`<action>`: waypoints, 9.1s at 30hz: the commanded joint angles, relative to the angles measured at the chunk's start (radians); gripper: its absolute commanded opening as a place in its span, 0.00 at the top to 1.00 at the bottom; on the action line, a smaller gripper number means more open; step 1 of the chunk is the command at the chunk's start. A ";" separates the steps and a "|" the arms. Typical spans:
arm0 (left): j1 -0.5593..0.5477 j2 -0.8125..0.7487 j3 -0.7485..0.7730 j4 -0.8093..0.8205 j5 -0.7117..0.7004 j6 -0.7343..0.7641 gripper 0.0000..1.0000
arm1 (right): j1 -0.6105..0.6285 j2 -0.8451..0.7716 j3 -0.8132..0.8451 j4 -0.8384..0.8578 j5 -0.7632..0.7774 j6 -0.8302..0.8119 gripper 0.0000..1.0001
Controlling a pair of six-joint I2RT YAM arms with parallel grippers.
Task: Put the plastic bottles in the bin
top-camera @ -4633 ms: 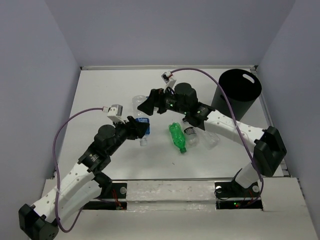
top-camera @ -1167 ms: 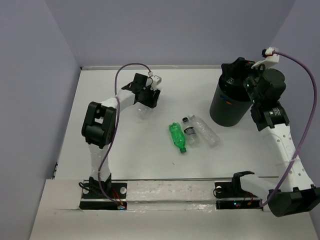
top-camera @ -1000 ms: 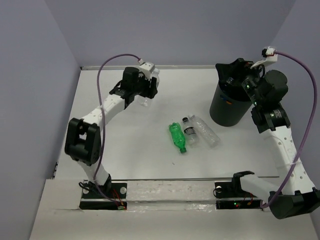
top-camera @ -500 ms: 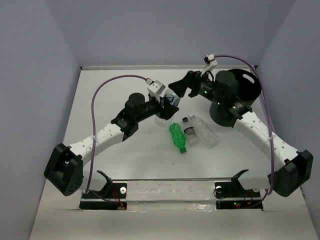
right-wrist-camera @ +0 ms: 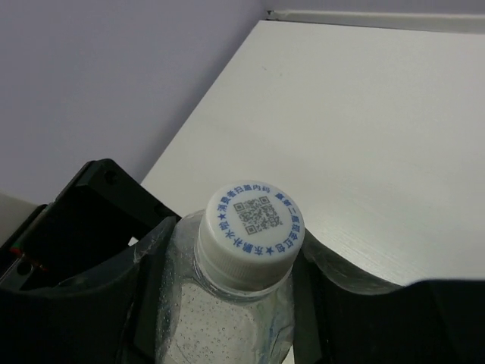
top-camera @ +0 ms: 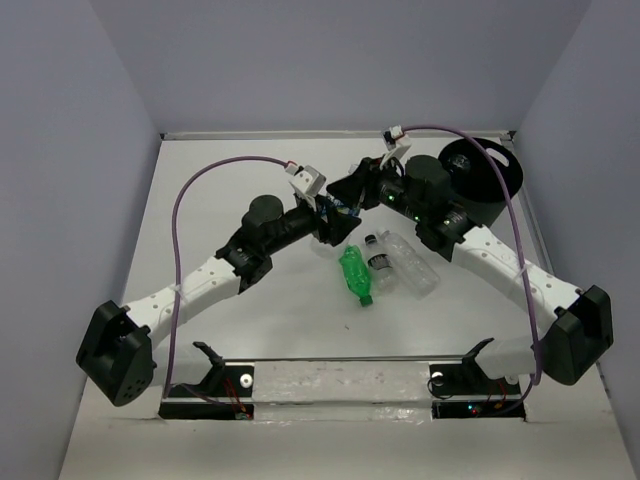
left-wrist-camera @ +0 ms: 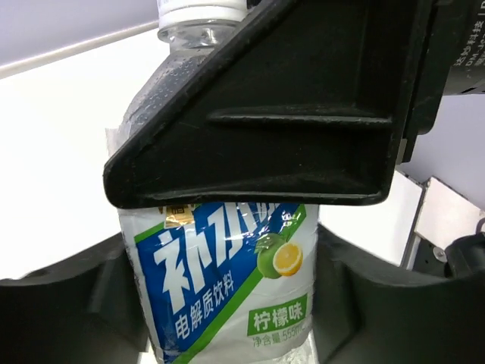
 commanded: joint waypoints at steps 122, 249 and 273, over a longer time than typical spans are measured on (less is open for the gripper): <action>-0.333 -0.244 -0.396 0.174 -0.727 -0.244 0.44 | 0.037 0.047 -0.302 0.306 -0.177 0.301 0.34; -0.252 -0.654 0.007 -0.625 -0.816 -0.175 0.01 | 0.026 0.365 -0.083 -0.539 0.245 -0.346 0.14; -0.252 -0.803 -0.018 -0.698 -0.819 -0.061 0.01 | -0.443 0.003 0.304 -0.159 0.809 -0.475 0.63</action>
